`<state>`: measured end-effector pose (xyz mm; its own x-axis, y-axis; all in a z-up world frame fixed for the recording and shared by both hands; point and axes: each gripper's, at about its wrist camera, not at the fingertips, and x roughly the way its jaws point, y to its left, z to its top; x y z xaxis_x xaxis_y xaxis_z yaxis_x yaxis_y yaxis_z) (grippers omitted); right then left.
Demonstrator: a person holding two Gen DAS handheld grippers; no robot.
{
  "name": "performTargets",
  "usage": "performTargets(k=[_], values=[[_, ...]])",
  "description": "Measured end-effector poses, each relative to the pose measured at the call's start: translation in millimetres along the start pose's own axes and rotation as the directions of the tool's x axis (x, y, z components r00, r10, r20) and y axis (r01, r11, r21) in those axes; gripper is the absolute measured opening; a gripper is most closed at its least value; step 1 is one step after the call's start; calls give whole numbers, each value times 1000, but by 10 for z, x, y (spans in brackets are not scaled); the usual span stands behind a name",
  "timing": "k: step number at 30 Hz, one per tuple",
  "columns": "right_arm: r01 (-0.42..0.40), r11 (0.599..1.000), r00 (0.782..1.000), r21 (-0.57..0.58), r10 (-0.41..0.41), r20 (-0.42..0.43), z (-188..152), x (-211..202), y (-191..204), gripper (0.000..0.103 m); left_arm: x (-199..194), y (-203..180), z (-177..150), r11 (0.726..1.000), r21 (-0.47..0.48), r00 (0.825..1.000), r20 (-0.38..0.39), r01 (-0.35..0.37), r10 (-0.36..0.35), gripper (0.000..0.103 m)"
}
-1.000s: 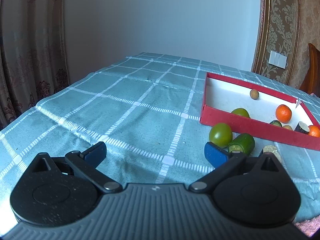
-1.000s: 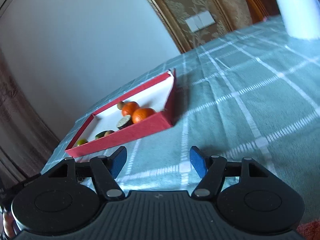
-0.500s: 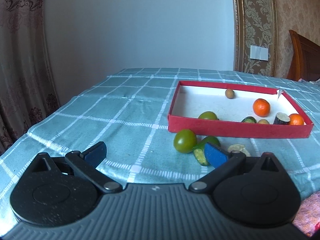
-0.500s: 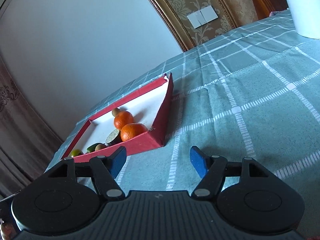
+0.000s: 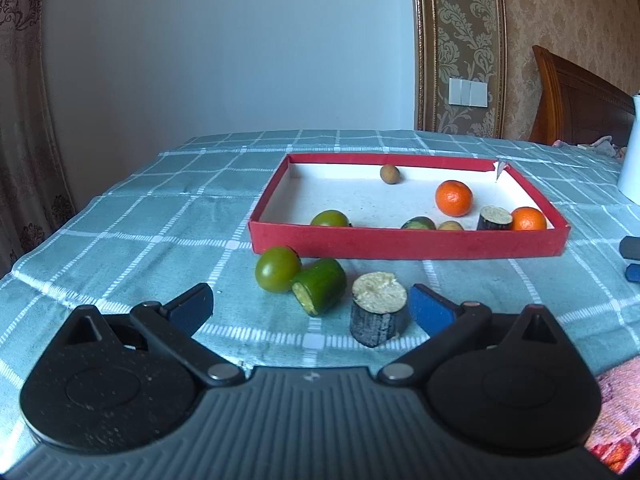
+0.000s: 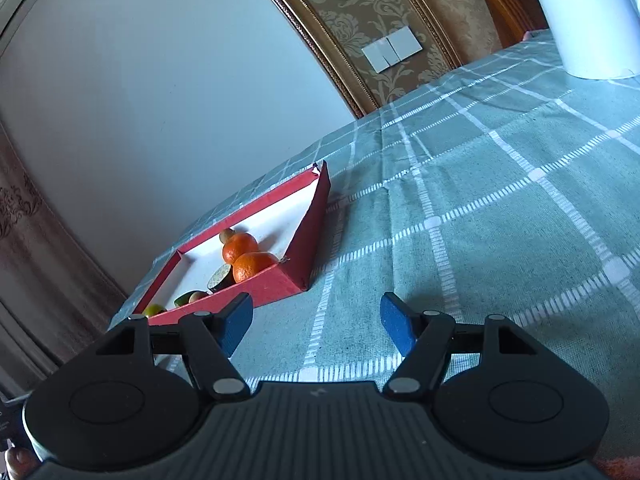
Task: Organize fruits
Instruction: 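Move the left gripper to the dark cylindrical eggplant slice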
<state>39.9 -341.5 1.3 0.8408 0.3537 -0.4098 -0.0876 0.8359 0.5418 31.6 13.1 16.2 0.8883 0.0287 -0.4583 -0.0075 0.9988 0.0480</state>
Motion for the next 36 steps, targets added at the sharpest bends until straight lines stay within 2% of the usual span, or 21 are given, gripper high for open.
performTargets(k=[2,3,8,10,14,16,17,22,36], values=[[3,1000,1000,-11,-3,-2,-6,2,14,70,-20,-73,-8,1000,9,1000,11,19,-19,97],[3,1000,1000,-10,-3,2,-6,-5,12,70,-22,-102,-9,999,15,999,12,35,-35,88],[11,1000,1000,3,-11,20,-7,-33,-2,73,23,-173,-31,998,8,998,-4,65,-65,83],[14,1000,1000,-5,-14,21,-13,-37,11,73,49,-152,-36,996,-9,996,-15,87,-87,67],[17,1000,1000,-16,-17,17,-16,-36,27,73,106,-107,-53,994,-38,994,-34,106,-108,62],[18,1000,1000,-16,-17,18,-16,-38,28,73,118,-81,-61,990,-53,991,-35,128,-130,46],[16,1000,1000,-17,-16,18,-16,-35,29,73,128,-70,-60,989,-60,989,-39,138,-141,43],[16,1000,1000,-19,-15,21,-17,-35,33,73,177,-88,-57,987,-60,986,-58,152,-155,42],[10,1000,1000,-21,-9,22,-16,-37,37,73,381,-277,34,995,-37,987,-126,94,-98,42]])
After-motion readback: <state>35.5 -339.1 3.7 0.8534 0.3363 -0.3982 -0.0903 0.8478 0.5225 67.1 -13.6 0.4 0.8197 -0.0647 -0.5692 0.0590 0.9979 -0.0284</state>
